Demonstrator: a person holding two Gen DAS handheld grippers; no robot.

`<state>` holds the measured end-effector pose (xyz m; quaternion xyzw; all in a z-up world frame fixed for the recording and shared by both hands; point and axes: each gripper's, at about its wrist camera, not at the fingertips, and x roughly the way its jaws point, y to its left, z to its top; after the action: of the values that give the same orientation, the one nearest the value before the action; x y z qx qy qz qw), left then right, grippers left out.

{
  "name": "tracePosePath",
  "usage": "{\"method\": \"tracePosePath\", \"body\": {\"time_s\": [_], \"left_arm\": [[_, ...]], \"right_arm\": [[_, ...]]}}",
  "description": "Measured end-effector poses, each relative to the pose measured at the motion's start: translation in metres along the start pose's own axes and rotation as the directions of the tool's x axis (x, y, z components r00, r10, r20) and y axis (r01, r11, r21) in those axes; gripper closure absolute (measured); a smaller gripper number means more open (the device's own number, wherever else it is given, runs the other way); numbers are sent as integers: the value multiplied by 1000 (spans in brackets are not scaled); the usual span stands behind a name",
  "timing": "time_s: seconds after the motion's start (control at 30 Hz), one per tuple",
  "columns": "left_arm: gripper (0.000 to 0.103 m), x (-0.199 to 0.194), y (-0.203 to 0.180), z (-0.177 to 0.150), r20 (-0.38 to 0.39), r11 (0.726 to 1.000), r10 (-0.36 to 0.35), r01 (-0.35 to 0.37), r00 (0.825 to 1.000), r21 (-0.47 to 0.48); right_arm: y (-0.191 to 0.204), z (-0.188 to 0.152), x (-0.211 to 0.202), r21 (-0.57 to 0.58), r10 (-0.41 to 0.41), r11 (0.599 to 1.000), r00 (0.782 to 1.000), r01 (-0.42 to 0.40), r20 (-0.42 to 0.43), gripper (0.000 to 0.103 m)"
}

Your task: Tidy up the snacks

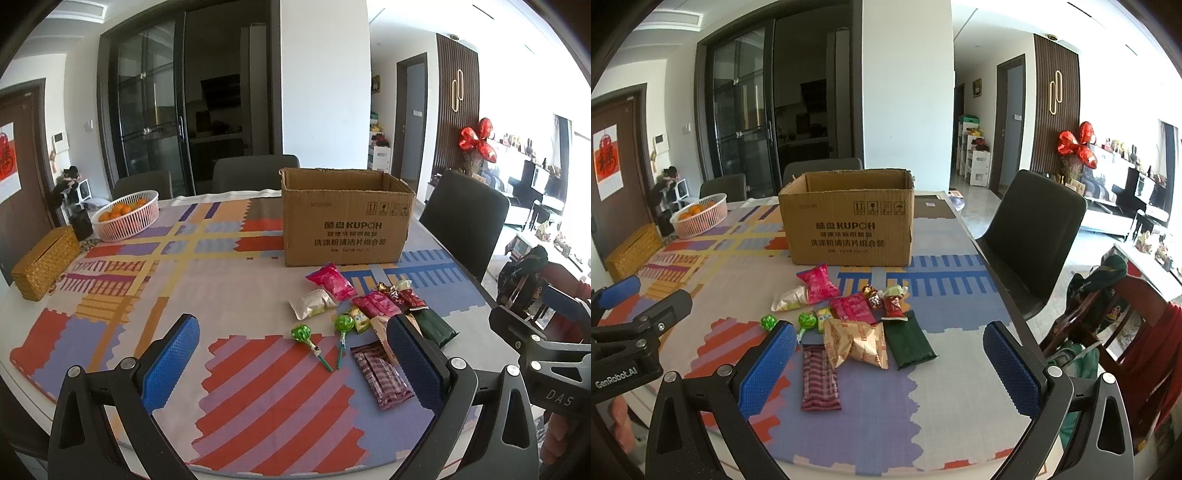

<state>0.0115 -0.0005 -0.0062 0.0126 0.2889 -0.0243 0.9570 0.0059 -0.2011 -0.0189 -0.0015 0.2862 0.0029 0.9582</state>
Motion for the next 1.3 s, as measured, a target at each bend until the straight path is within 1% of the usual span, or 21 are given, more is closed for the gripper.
{"method": "tracePosePath", "body": {"time_s": [1.03,1.13,1.3], "left_arm": [[0,4,1,-2,0,1000,1,-1,1000,1],[0,8,2,-4,-10,1000,4,-4,1000,0],[1,24,5,-6,-40,1000,-13,14,999,12]], "right_arm": [[1,0,1,-1,0,1000,1000,0,-6,0],[1,-1,7,-3,4,1000,1000,-4,-16,0],[5,-5,24,-24,15,1000,999,-16,-45,0]]}}
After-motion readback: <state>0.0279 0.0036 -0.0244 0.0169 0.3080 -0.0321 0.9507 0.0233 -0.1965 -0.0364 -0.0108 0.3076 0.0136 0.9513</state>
